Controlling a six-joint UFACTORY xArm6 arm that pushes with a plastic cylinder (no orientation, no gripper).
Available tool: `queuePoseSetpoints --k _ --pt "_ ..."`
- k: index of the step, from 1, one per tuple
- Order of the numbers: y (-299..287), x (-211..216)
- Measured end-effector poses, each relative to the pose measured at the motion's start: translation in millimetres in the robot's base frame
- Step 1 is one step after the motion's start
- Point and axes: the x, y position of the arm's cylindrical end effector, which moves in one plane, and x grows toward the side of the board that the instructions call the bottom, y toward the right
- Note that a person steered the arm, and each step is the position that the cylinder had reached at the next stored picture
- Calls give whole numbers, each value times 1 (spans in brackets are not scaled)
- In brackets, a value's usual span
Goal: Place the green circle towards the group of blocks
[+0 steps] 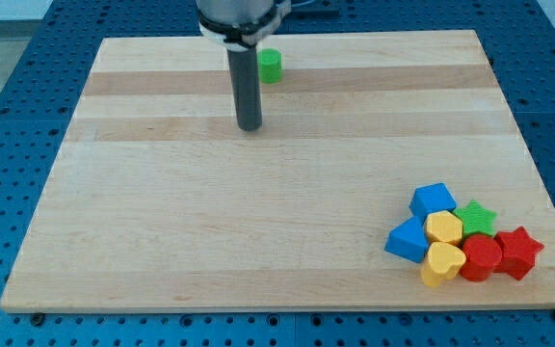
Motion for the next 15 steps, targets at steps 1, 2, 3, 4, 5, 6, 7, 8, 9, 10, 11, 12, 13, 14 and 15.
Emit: queuePoseSetpoints --k 1,2,3,4,5,6,7,8,9,10,11,12,13,14,15 --pt "-17 -51" --pt "-31 -109" --pt "-21 -175" --pt "-21 -175" --pt "-19 -171" --pt "11 -140" --pt "29 -121" --pt "42 -104" --pt "56 -77" --pt "71 -42" --pt "84 -6" --pt "94 25" --pt "97 23" --pt "96 -33" --pt "84 -89"
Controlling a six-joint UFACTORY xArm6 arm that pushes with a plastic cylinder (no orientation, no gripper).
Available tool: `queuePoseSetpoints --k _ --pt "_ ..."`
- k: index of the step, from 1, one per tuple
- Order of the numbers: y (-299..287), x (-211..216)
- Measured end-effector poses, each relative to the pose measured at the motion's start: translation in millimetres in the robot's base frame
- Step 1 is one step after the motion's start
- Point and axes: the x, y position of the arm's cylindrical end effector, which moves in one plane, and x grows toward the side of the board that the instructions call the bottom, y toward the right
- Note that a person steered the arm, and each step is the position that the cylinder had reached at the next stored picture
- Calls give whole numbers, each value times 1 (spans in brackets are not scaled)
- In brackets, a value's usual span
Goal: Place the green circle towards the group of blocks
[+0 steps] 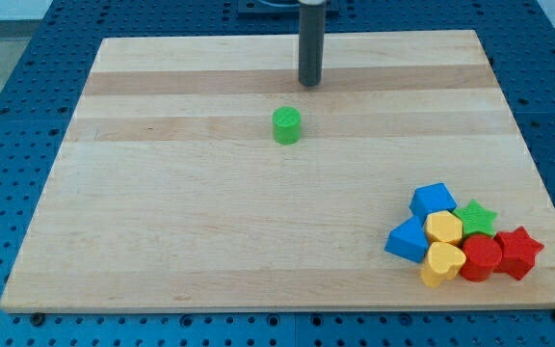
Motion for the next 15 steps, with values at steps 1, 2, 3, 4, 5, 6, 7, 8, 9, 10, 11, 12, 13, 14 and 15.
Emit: queuePoseSetpoints --k 1,2,3,4,5,6,7,8,9,10,11,12,13,14,15 --pt "-53 20" --pt "-80 40" --pt "-81 43" --pt "-79 57" --pt "-65 81" --pt "-51 105" --pt "-34 126" --pt "-13 145" --pt "16 161" --pt "46 173" --pt "62 181" --pt "50 181" --pt "4 172" --pt "-4 129" --pt "10 105"
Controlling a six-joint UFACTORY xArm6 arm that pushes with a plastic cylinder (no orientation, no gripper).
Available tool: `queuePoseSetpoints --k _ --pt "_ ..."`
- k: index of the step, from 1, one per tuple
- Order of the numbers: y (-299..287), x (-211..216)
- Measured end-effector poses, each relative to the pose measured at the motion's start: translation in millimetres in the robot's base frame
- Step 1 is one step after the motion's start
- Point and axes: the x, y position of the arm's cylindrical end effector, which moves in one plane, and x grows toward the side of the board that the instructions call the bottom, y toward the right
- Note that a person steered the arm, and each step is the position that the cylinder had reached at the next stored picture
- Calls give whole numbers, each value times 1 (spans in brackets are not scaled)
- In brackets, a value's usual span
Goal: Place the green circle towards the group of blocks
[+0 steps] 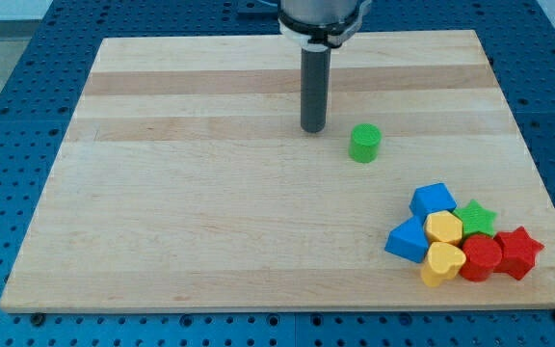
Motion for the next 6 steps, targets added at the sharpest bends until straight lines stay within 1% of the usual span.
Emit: queuePoseSetpoints --k 1,2,3,5,6 --pt "0 9" --pt "6 32" --pt "42 49" --pt "103 53" --pt "115 53"
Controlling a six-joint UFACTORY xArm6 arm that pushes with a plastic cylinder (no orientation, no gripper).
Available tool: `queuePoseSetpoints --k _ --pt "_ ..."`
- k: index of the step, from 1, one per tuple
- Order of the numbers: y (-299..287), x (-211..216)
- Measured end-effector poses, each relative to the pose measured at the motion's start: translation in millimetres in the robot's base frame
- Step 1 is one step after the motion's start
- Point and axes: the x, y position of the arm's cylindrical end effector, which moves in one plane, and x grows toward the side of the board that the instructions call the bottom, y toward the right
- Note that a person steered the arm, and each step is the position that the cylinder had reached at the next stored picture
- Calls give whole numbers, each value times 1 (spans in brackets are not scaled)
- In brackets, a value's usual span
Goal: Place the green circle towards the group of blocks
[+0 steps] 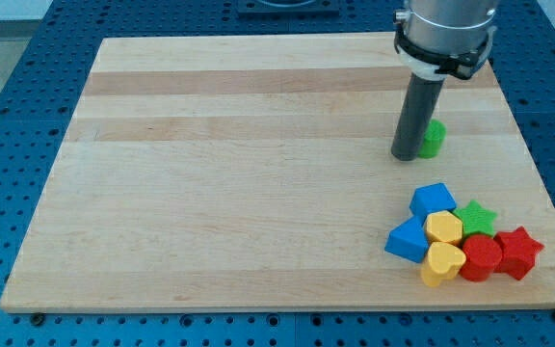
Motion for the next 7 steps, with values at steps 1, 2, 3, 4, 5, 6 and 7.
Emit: queuePoseSetpoints --k 1,2,3,4,5,6,7 --pt "5 0" --pt "8 0" --pt "7 -7" --pt "8 -28" --pt "11 -28" --pt "21 -27" --pt "22 -26"
